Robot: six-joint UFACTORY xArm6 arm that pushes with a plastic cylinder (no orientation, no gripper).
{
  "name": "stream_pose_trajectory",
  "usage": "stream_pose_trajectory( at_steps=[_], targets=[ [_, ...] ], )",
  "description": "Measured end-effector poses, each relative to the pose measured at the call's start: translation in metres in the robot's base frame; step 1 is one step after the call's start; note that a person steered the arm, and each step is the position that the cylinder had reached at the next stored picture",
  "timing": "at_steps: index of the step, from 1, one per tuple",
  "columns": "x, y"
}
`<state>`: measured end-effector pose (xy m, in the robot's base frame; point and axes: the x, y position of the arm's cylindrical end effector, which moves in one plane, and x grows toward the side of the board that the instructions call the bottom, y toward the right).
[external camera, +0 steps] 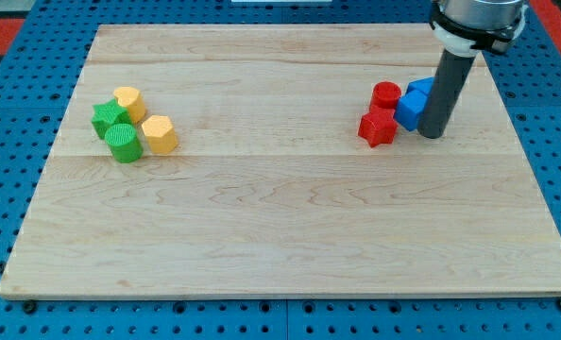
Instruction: Arrange the red and blue blocks in a line
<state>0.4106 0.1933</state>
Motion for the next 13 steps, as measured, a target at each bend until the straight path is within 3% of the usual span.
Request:
stream_pose_trajectory(
  at_steps=[1,3,4,6,7,8,10,11,12,13],
  targets=[
    [-0.023,0.026],
    [-0.077,0.011],
    [-0.077,0.047],
    [-0.088,-0.051],
    [-0.099,-0.041],
    [-0.084,0.004],
    [0.010,-0.068],
    [0.019,-0.069],
    [0.061,-0.020],
    [0.100,-0.034]
  ],
)
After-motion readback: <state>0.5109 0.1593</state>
